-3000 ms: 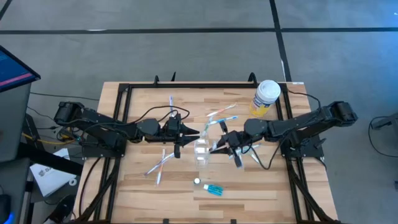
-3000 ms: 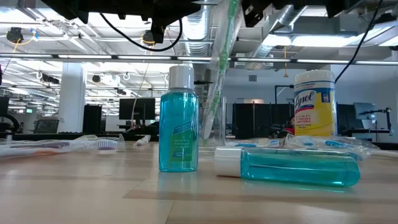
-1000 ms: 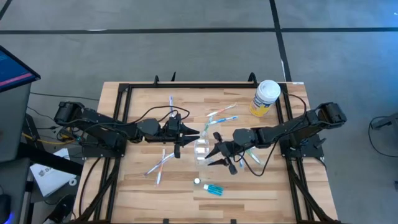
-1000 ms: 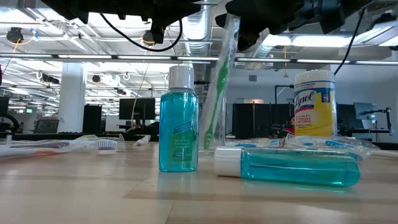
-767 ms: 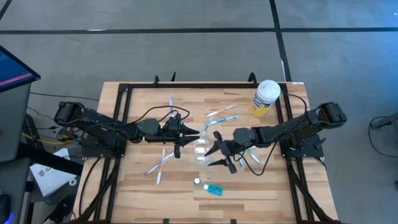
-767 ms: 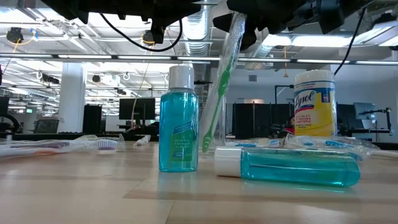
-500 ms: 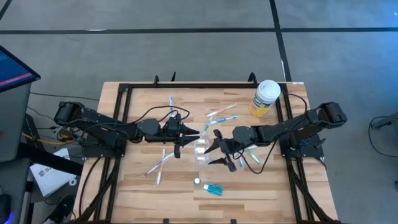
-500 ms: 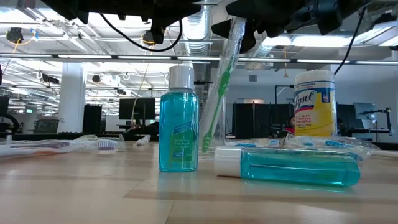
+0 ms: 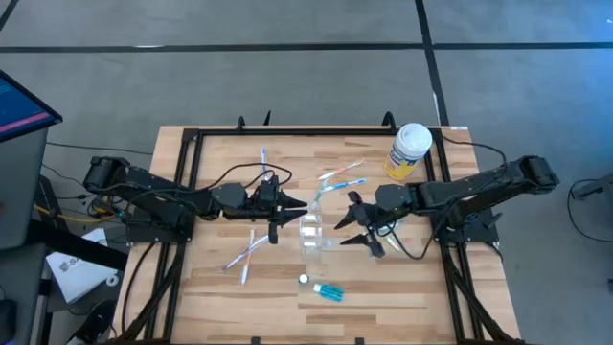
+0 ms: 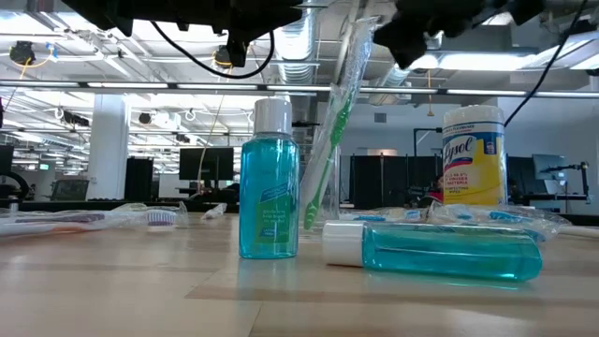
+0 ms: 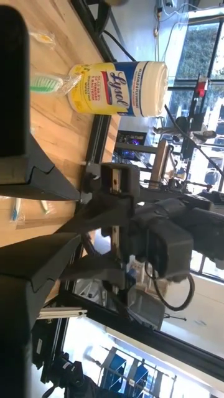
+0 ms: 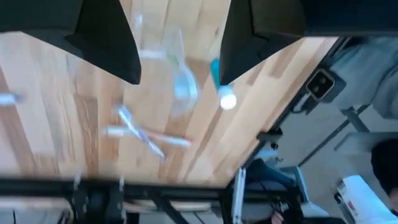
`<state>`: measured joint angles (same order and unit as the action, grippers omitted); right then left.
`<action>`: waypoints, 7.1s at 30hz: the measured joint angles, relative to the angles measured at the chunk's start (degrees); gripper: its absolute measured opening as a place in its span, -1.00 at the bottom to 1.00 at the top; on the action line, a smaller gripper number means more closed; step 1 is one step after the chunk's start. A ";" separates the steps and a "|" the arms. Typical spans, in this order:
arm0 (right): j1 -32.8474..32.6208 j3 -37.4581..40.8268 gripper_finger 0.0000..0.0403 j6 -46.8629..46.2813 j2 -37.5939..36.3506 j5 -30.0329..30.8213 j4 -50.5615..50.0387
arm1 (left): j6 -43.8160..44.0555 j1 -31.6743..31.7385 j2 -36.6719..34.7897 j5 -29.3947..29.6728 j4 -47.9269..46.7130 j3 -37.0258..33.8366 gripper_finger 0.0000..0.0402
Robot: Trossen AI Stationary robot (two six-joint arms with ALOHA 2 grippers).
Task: Pick & Place toothbrushing station
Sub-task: Put the bottom right blue toothbrush into the transparent organizer
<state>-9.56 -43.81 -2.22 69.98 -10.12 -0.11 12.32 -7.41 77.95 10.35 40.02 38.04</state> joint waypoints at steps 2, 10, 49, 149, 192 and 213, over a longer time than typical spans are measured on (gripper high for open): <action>0.02 0.00 0.01 -1.78 -1.17 0.11 -3.08 | 0.17 0.21 0.00 0.77 0.09 0.00 -0.55; 0.04 0.00 -0.07 -9.21 -2.19 0.15 -17.60 | 0.11 0.25 0.00 1.03 0.38 0.00 -0.55; -0.55 0.04 -0.41 -7.46 11.39 8.12 -34.06 | 0.01 0.65 0.00 0.85 1.24 -0.01 -0.55; 0.31 -5.73 -0.95 0.77 23.36 15.99 -34.24 | 0.02 0.64 0.00 0.90 1.17 0.00 -0.55; 0.28 -31.41 -0.90 6.07 23.29 16.21 -53.02 | 0.02 0.64 0.00 0.86 1.17 0.02 -0.55; 0.95 -52.21 -0.89 11.24 23.32 16.23 -58.85 | 0.02 0.62 0.00 0.87 1.17 0.02 -0.55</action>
<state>-8.61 -96.02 9.02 93.30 6.10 -58.96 12.34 -6.79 77.95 11.22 41.19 38.06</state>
